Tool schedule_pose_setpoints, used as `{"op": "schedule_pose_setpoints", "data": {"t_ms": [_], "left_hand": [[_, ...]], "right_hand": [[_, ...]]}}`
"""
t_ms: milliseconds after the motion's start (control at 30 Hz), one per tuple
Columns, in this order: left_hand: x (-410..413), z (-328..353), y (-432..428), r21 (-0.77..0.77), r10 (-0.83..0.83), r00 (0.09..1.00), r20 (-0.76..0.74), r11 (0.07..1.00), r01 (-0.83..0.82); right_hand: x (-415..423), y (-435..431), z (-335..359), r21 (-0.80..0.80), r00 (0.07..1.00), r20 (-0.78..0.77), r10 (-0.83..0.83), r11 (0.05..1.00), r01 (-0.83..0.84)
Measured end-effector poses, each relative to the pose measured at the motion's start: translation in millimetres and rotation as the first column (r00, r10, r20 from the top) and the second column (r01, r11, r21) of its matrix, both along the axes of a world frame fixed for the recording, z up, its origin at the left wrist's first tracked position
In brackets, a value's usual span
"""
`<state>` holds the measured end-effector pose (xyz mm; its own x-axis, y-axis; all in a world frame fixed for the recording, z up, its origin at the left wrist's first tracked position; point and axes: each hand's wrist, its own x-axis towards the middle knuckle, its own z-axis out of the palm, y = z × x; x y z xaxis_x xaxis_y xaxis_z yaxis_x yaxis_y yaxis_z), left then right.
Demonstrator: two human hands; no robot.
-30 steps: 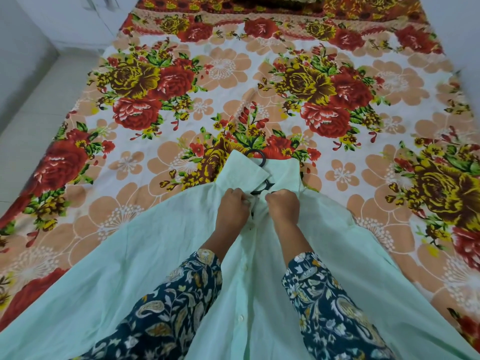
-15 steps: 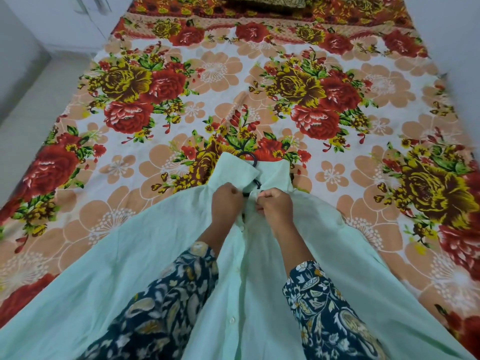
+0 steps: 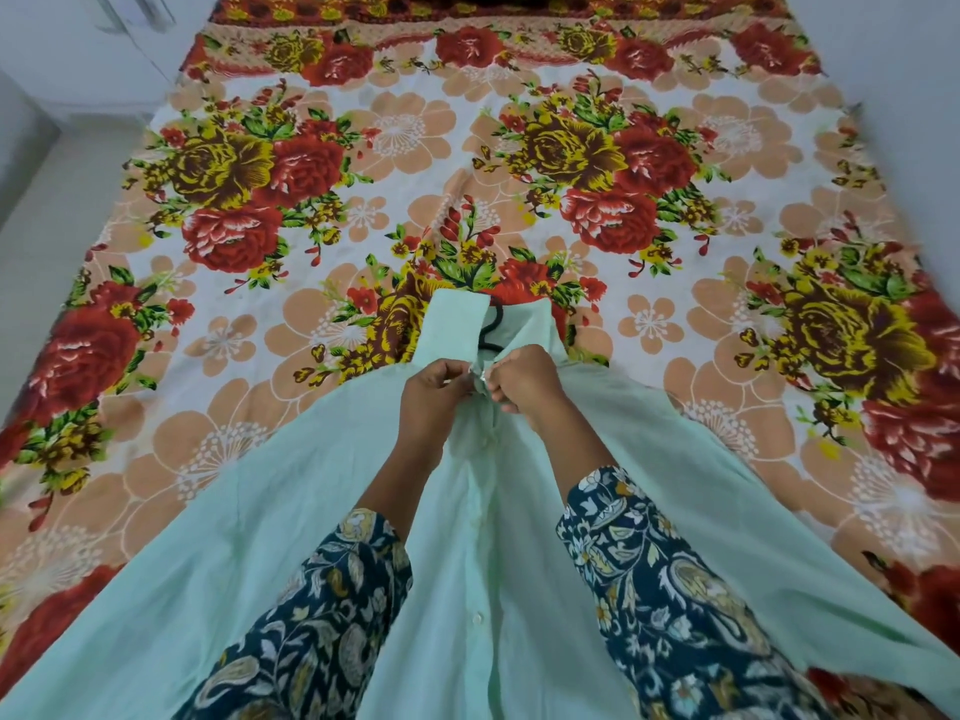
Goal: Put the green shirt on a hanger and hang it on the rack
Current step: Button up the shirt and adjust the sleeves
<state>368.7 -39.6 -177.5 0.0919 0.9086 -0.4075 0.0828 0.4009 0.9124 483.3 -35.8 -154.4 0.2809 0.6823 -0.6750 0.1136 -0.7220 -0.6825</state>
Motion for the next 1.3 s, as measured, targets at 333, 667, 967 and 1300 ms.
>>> {"op": "schedule_pose_setpoints", "data": {"t_ms": [333, 667, 967, 1300], "left_hand": [[-1, 2, 5, 0.000, -0.077, 0.997, 0.005, 0.997, 0.077], [5, 2, 43, -0.017, -0.337, 0.876, -0.345, 0.936, 0.353], [14, -4, 29, 0.081, -0.283, 0.783, -0.554, 0.918, 0.389], [11, -4, 22, 0.028, -0.201, 0.919, -0.340, 0.974, 0.224]], "right_hand": [[2, -5, -7, 0.023, 0.982, -0.133, -0.131, 0.991, 0.135], [7, 3, -11, 0.077, 0.977, -0.167, -0.130, 0.987, 0.144], [-2, -2, -22, 0.177, 0.982, 0.186, -0.034, 0.984, 0.001], [-3, -12, -33, 0.247, 0.986, 0.052, -0.161, 0.958, 0.143]]}}
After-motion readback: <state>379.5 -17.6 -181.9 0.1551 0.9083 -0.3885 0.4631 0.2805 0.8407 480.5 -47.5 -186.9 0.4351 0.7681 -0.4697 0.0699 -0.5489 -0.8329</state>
